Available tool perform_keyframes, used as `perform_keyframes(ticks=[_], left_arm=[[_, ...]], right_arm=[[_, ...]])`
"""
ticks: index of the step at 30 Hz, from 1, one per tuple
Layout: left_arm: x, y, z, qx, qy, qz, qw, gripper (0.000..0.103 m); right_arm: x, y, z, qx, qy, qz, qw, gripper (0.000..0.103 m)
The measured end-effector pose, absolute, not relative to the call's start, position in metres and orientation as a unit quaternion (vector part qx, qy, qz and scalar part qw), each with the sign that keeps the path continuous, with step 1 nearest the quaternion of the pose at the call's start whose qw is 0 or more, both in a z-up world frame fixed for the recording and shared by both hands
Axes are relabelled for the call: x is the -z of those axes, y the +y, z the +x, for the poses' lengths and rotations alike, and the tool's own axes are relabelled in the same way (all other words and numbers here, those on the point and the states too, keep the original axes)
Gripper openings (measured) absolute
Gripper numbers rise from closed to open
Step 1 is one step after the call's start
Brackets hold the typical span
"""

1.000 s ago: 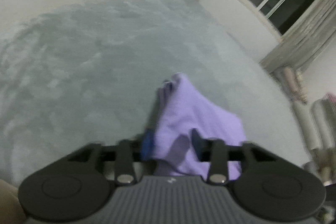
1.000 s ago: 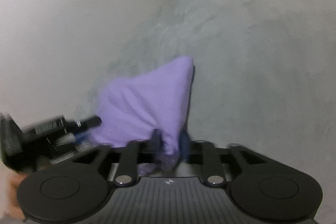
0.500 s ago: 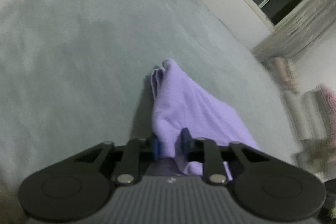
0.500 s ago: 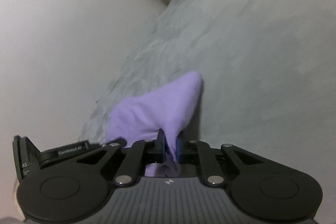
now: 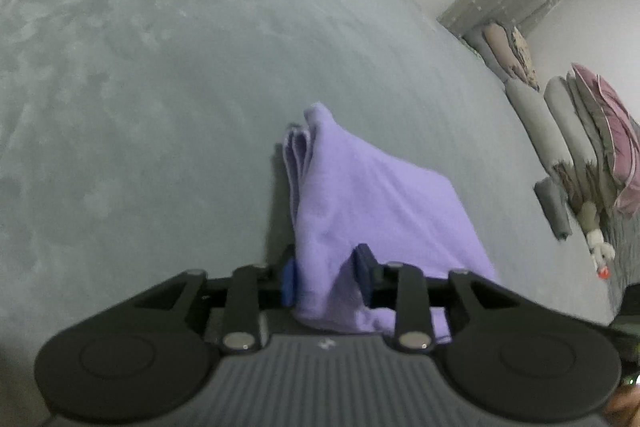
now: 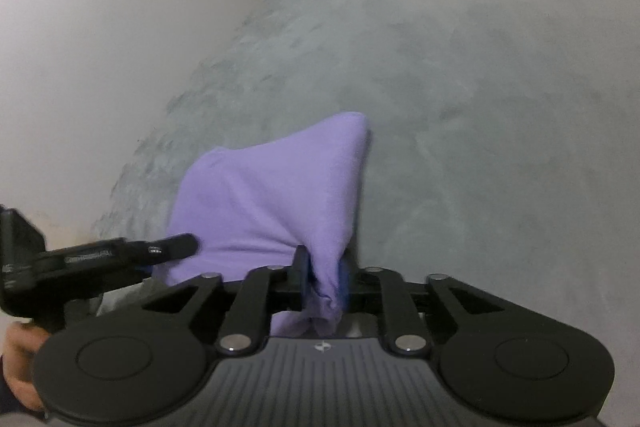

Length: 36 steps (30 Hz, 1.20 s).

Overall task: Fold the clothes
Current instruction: 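Pinch the folded edge with the left tool while the right tool pinches the opposite edge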

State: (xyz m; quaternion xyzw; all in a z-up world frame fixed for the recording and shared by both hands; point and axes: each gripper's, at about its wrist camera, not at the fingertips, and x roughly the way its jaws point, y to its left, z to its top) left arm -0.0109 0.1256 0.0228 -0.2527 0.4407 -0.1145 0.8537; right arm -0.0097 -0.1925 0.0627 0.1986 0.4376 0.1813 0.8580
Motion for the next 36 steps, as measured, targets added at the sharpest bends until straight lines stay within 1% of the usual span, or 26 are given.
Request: perform_keyframes(ticks=[1,2,3,4,5,8,11,12,13,14,15,16,17,19,22,24,27,30,33,36], left_arm=[[-0.027,0.13,-0.012,0.111,0.435,-0.259,0.855,0.043],[-0.029,0.134,-0.01,0.107,0.425,-0.261,0.86,0.052],[-0.032,0.138,-0.007,0.102,0.415,-0.262,0.865,0.059],[-0.034,0.141,-0.004,0.098,0.405,-0.263,0.87,0.074],[-0.031,0.141,0.004,0.104,0.406,-0.262,0.869,0.079],[-0.015,0.134,0.022,0.117,0.416,-0.275,0.859,0.079],[-0.013,0.12,0.029,0.128,0.405,-0.246,0.871,0.079],[-0.011,0.113,0.03,0.133,0.404,-0.235,0.874,0.077],[-0.01,0.107,0.031,0.138,0.404,-0.223,0.876,0.065],[-0.009,0.101,0.033,0.142,0.404,-0.211,0.879,0.046],[-0.008,0.095,0.034,0.144,0.405,-0.204,0.879,0.039],[-0.007,0.09,0.035,0.146,0.407,-0.198,0.88,0.027],[-0.006,0.091,0.037,0.15,0.409,-0.211,0.875,0.018],[-0.007,0.095,0.041,0.157,0.411,-0.241,0.865,0.016],[-0.03,0.096,0.03,0.172,0.383,-0.247,0.874,0.016],[-0.054,0.096,0.011,0.185,0.35,-0.238,0.887,0.016],[-0.09,0.102,-0.024,0.21,0.319,-0.244,0.891,0.016],[-0.118,0.108,-0.059,0.233,0.302,-0.251,0.89,0.016],[-0.122,0.095,-0.062,0.228,0.298,-0.217,0.901,0.017],[-0.087,0.08,-0.044,0.218,0.348,-0.205,0.889,0.018]], right_arm=[[-0.061,-0.195,-0.006,-0.185,0.435,0.21,0.856,0.025],[-0.062,-0.197,-0.001,-0.191,0.428,0.219,0.856,0.038],[-0.064,-0.196,0.004,-0.194,0.416,0.222,0.86,0.056],[-0.066,-0.198,0.011,-0.194,0.408,0.225,0.864,0.064],[-0.067,-0.201,0.017,-0.194,0.399,0.227,0.867,0.069],[-0.055,-0.206,0.041,-0.201,0.399,0.275,0.851,0.069],[-0.029,-0.201,0.055,-0.207,0.414,0.301,0.834,0.062],[-0.028,-0.197,0.057,-0.21,0.411,0.294,0.837,0.059],[-0.029,-0.192,0.058,-0.216,0.41,0.287,0.838,0.051],[-0.031,-0.188,0.058,-0.217,0.413,0.281,0.839,0.029],[-0.031,-0.182,0.062,-0.209,0.416,0.274,0.842,0.021],[-0.033,-0.179,0.061,-0.207,0.409,0.263,0.849,0.021],[-0.035,-0.176,0.059,-0.204,0.403,0.254,0.855,0.018],[-0.045,-0.173,0.053,-0.2,0.384,0.248,0.867,0.015],[-0.074,-0.163,0.035,-0.206,0.347,0.208,0.891,0.014],[-0.099,-0.158,0.016,-0.219,0.314,0.186,0.905,0.014],[-0.132,-0.16,-0.021,-0.239,0.269,0.185,0.914,0.014],[-0.154,-0.167,-0.054,-0.259,0.251,0.199,0.911,0.014],[-0.161,-0.166,-0.062,-0.258,0.245,0.194,0.914,0.014],[-0.141,-0.158,-0.041,-0.225,0.256,0.153,0.928,0.014]])
